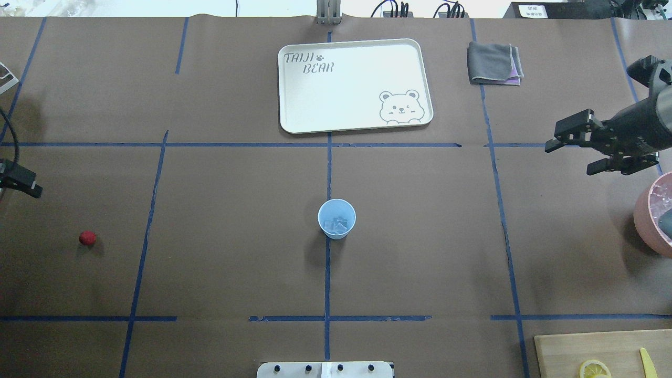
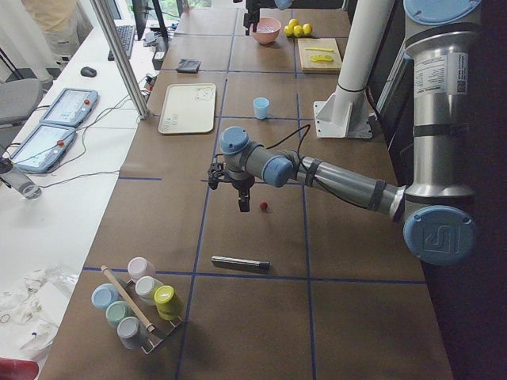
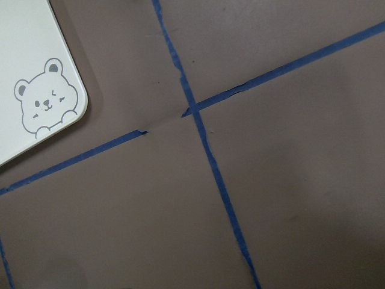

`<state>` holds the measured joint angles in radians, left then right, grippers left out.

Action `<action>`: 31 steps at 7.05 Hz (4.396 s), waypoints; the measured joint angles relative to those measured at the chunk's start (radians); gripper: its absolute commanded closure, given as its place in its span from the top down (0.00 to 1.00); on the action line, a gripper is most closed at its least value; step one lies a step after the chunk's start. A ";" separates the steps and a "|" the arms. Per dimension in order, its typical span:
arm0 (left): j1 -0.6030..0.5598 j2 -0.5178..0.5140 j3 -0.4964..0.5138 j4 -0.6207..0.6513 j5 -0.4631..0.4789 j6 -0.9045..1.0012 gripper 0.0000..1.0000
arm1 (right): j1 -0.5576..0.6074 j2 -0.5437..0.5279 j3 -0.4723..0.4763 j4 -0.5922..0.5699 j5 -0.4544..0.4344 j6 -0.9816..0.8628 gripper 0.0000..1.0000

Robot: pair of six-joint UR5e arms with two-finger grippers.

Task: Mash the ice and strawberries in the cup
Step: 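Lower the left gripper onto the red strawberry and grasp it, then carry the red strawberry with the left gripper over the blue cup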

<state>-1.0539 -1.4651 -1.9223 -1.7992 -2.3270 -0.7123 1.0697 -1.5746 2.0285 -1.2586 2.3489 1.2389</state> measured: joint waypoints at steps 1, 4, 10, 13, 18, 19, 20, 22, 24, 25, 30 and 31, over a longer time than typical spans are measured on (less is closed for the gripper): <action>0.080 0.029 0.006 -0.112 0.068 -0.095 1.00 | 0.019 -0.020 0.000 0.001 0.012 -0.032 1.00; 0.253 0.039 0.042 -0.223 0.230 -0.259 1.00 | 0.029 -0.034 -0.003 0.002 0.017 -0.052 1.00; 0.299 -0.010 0.115 -0.231 0.261 -0.283 0.91 | 0.030 -0.035 0.001 0.002 0.010 -0.053 1.00; 0.305 -0.019 0.127 -0.232 0.260 -0.283 0.83 | 0.030 -0.035 0.002 0.002 0.009 -0.053 1.00; 0.313 -0.023 0.134 -0.232 0.256 -0.283 0.35 | 0.030 -0.036 0.004 0.002 0.009 -0.053 1.00; 0.314 -0.024 0.133 -0.232 0.255 -0.283 0.06 | 0.030 -0.036 0.004 0.002 0.009 -0.053 1.00; 0.313 -0.024 0.131 -0.232 0.253 -0.283 0.00 | 0.030 -0.036 0.005 0.002 0.010 -0.053 1.00; 0.313 -0.025 0.116 -0.229 0.250 -0.283 0.00 | 0.034 -0.036 0.007 0.002 0.013 -0.053 1.00; 0.312 -0.034 0.063 -0.228 0.191 -0.283 0.00 | 0.046 -0.037 0.009 0.002 0.018 -0.053 1.00; 0.312 -0.056 0.005 -0.223 0.144 -0.314 0.00 | 0.051 -0.038 0.012 0.002 0.019 -0.053 1.00; 0.427 -0.635 0.119 -0.211 0.144 -0.786 0.00 | 0.103 -0.077 0.031 0.001 0.049 -0.054 1.00; 0.457 -0.744 0.206 -0.211 0.192 -0.816 0.00 | 0.104 -0.079 0.031 0.000 0.050 -0.055 1.00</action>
<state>-0.5973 -2.2095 -1.7167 -2.0105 -2.1348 -1.5279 1.1741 -1.6538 2.0596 -1.2582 2.3987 1.1843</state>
